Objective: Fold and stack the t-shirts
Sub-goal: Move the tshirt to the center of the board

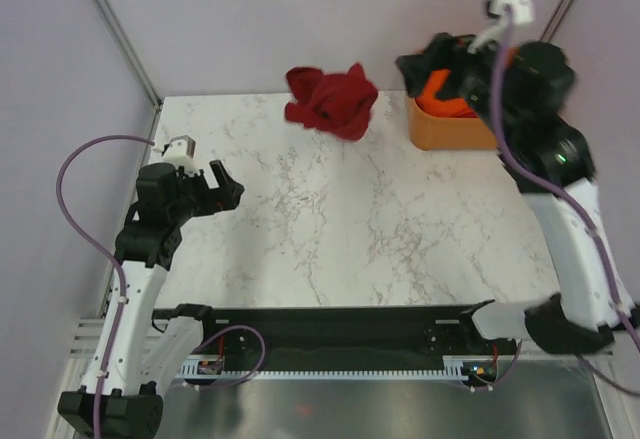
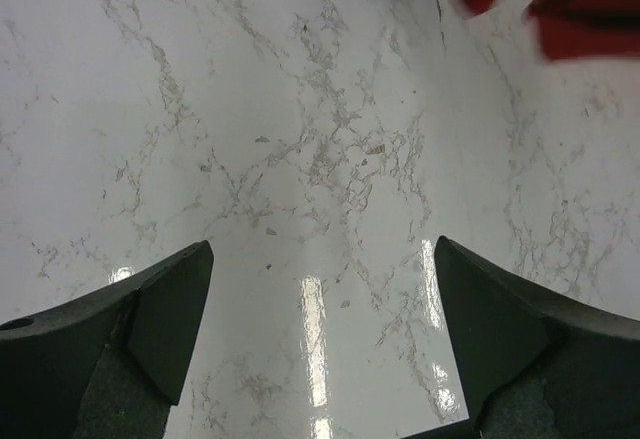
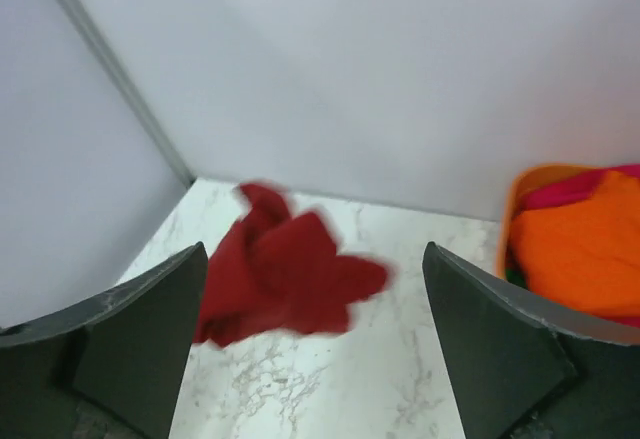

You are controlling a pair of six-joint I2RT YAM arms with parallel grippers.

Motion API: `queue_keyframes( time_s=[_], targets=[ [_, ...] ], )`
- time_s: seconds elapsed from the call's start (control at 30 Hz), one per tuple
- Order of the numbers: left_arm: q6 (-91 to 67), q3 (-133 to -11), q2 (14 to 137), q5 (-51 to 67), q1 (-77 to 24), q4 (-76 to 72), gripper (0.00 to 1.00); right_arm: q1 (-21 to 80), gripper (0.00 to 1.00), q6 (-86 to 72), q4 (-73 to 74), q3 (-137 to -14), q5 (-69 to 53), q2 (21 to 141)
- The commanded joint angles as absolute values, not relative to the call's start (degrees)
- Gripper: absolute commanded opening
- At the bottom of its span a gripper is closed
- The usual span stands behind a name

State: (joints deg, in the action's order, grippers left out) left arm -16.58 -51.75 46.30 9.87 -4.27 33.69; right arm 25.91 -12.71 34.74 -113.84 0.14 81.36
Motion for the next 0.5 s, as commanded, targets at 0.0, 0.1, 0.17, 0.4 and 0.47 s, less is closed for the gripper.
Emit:
queue_keyframes(
  time_s=[0.0,0.1,0.17,0.4,0.47],
  targets=[
    [-17.31,-57.47,43.59,8.88,-4.48,35.5,1.0,23.03,0.98,-17.48,37.77,-102.25,8.07,72.43],
    [-17.93,-59.24,43.24,7.82,-4.48,38.75,1.0,23.03,0.98,-22.93,43.41,-89.59,16.77,69.09],
    [-18.45,-58.54,43.24,8.0,-4.48,39.72,1.0,22.94,0.98,-26.61,43.51,-80.97,16.97,66.72],
    [-20.74,-55.72,44.03,2.74,-4.4,42.53,1.0,36.52,0.98,-32.43,32.35,-65.48,2.27,69.94],
    [-21.27,-55.29,44.99,-2.09,-4.4,42.63,1.0,45.13,0.98,-33.13,30.51,-64.08,4.39,74.94]
  ],
)
